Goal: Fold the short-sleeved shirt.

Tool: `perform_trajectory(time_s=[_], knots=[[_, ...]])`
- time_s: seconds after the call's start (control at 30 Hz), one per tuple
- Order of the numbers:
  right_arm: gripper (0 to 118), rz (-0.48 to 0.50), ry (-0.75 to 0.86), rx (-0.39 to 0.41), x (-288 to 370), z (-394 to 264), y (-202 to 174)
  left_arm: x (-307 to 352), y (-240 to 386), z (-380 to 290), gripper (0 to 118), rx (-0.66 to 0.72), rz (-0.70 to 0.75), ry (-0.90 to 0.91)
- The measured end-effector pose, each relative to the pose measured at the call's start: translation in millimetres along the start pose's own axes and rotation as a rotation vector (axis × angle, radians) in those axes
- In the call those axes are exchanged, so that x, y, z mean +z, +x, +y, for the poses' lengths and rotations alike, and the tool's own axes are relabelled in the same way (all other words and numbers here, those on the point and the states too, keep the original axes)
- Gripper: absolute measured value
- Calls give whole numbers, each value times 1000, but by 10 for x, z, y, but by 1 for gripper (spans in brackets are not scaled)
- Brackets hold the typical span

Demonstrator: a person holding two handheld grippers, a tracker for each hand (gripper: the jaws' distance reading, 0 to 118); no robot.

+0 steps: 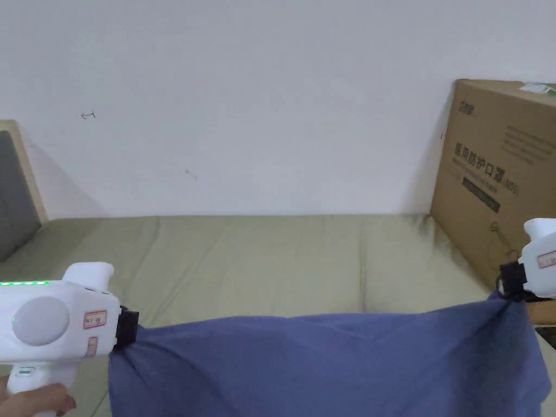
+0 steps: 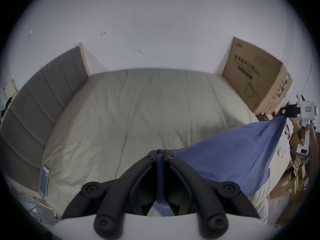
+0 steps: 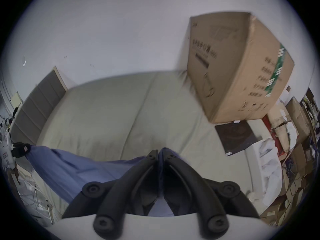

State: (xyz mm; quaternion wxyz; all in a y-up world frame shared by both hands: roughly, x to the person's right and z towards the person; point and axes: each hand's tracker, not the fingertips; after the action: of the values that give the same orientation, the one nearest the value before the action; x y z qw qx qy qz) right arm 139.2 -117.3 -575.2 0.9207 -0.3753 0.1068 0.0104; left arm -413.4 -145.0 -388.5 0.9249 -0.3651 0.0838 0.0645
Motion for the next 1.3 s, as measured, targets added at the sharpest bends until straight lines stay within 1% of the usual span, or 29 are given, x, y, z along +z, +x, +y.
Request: perform_trajectory(time_s=[0.03,0.1,0.17,0.23,0.3,0.4,0.47,0.53,0.57,0.73,0.8,0.87,0.97,1.07,1.1,1.13,1.17,1.2,1.23,1.3], knots=[[3,-5,26,-20,181,14,30,133,-45,27,6,13,2,29],[3,23,95,-61,554,-13,8,378,-97,81,6,2,-1,72],[3,48,112,-69,788,13,1,622,-83,147,6,7,-12,108],[3,37,136,-59,955,72,-41,818,-86,219,6,16,-13,149],[3,38,167,-52,1083,155,-76,973,-51,301,6,-8,4,192],[3,64,198,-86,1194,345,-112,1106,-46,520,6,-20,20,227],[3,60,214,-100,1198,516,-160,1093,-80,736,6,-8,28,231],[3,50,226,-94,1180,701,-235,1092,-95,864,6,-26,51,248],[3,46,228,-95,1166,782,-271,1032,-108,1091,5,-32,63,259],[3,66,258,-124,990,1335,-451,840,-196,1690,5,1,98,282],[3,75,280,-157,949,1574,-504,806,-251,1907,5,21,97,301],[3,90,289,-160,912,1858,-549,754,-301,2155,5,10,117,317],[3,80,321,-150,900,2265,-668,731,-367,2525,5,25,130,344],[3,98,374,-177,1005,2646,-774,754,-407,2857,5,12,152,395],[3,97,384,-171,1058,2746,-826,772,-406,2949,5,-10,179,411],[3,89,412,-152,1127,2813,-886,789,-434,3005,5,19,188,440],[3,76,434,-119,1186,2887,-953,785,-469,3084,5,20,181,432],[3,64,442,-105,1233,2939,-1006,794,-508,3111,5,32,187,437],[3,68,452,-97,1274,2975,-1058,785,-538,3168,5,61,186,460],[3,76,460,-96,1333,3034,-1123,742,-601,3213,5,67,201,470]])
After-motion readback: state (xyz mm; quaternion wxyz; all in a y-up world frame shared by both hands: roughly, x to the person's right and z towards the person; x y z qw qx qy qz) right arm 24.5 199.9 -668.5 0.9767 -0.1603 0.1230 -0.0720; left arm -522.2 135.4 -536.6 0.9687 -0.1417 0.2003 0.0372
